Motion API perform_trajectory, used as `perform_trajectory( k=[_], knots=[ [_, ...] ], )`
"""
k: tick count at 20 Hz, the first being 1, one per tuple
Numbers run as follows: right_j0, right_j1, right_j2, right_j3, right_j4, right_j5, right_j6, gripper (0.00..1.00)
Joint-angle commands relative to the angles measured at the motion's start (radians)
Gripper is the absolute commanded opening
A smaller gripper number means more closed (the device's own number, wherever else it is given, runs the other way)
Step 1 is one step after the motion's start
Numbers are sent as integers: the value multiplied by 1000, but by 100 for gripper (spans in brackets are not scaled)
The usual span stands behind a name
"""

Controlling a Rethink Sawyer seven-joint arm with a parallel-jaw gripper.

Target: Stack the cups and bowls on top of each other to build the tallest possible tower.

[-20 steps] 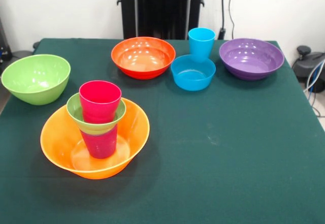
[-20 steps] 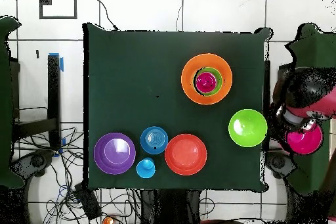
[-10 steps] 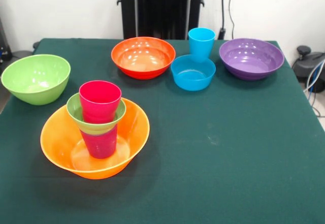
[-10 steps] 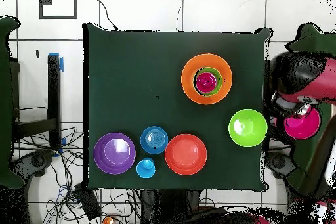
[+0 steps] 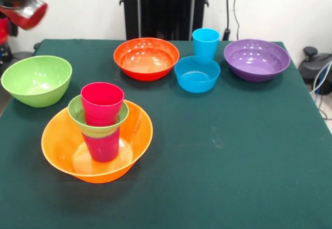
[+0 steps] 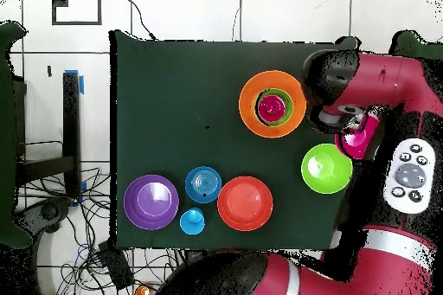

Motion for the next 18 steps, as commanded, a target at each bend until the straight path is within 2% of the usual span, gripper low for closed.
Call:
perform_trajectory(
  k=[1, 7, 13, 18],
  knots=[
    [71, 48, 13, 75, -3, -131, 186, 0],
    [84, 64, 11, 82, 65, -129, 169, 0],
    [107, 125, -1, 3, 115, -54, 189, 0],
    [132, 159, 4, -45, 194, 11, 240, 0]
  ],
)
